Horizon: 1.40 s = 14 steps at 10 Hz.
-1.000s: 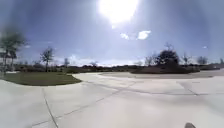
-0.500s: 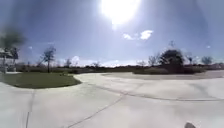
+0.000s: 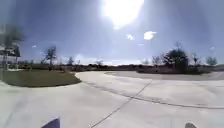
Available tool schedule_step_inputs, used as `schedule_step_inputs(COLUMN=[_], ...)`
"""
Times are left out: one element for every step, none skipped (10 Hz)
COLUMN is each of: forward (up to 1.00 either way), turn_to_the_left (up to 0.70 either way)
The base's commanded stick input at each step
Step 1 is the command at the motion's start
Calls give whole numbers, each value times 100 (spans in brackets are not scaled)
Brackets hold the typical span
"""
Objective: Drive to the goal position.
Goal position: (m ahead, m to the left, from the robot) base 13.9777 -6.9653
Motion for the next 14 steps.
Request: schedule_step_inputs(forward=[0, 0, 0, 0, 0, 0, 0, 0, 0, 0, 0, 0, 0, 0], turn_to_the_left=[0, 0, 0, 0, 0, 0, 0, 0, 0, -56, -100, -100, -100, -100])
